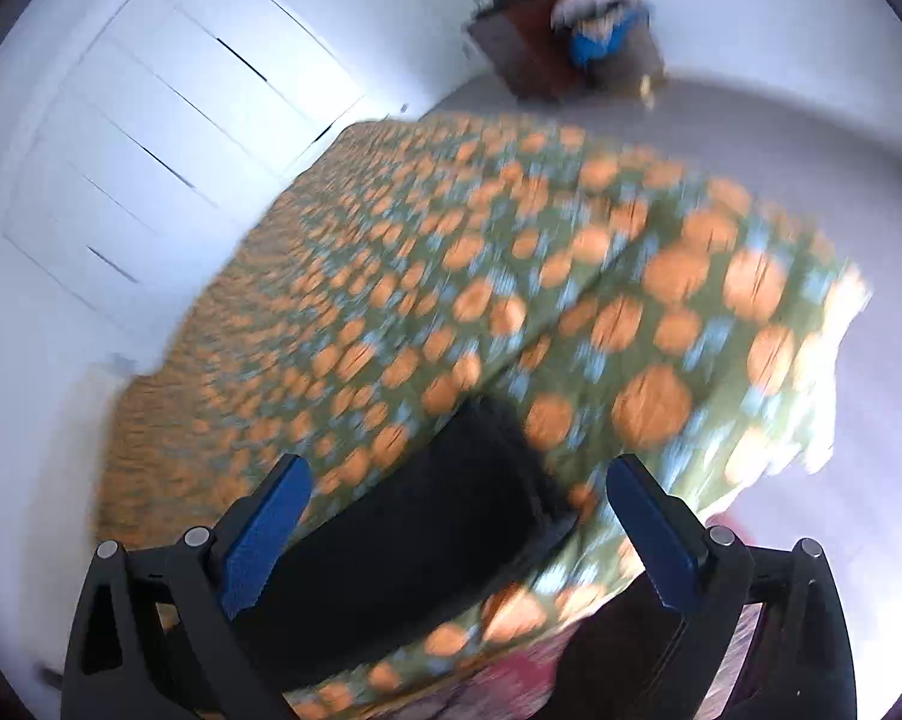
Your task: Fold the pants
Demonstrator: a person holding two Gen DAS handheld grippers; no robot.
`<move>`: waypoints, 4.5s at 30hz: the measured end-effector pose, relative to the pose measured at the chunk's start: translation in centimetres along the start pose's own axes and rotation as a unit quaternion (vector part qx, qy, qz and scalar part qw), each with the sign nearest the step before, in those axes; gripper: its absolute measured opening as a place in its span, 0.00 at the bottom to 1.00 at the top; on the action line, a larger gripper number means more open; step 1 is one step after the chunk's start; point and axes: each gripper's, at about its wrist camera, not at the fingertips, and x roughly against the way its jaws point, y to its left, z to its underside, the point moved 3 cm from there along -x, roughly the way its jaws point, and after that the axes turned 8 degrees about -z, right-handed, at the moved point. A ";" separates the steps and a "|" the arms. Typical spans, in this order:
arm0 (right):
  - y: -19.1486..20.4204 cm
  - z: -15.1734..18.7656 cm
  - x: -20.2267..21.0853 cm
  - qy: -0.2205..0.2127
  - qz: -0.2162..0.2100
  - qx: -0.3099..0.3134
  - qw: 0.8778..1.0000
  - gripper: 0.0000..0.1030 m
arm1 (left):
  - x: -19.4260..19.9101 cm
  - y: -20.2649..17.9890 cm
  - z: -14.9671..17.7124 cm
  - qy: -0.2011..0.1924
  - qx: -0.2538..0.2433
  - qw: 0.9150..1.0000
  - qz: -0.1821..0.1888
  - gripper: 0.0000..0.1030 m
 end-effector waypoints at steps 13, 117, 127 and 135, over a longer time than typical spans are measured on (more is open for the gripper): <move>-6.2 5.4 -5.1 0.015 -0.121 -0.151 0.981 0.94 | -1.3 -0.7 0.2 0.034 -0.006 0.999 -0.011 0.92; 31.0 28.6 -21.8 0.209 -0.256 0.070 0.941 0.10 | -2.3 5.1 2.2 0.058 0.086 0.994 0.034 0.92; 31.2 30.0 -22.5 0.214 -0.237 0.098 0.943 0.10 | -2.4 5.4 2.2 0.058 0.095 0.993 0.034 0.92; 31.9 35.0 -24.6 0.240 -0.167 0.195 0.936 0.20 | -2.6 5.8 2.3 0.065 0.100 0.992 0.030 0.92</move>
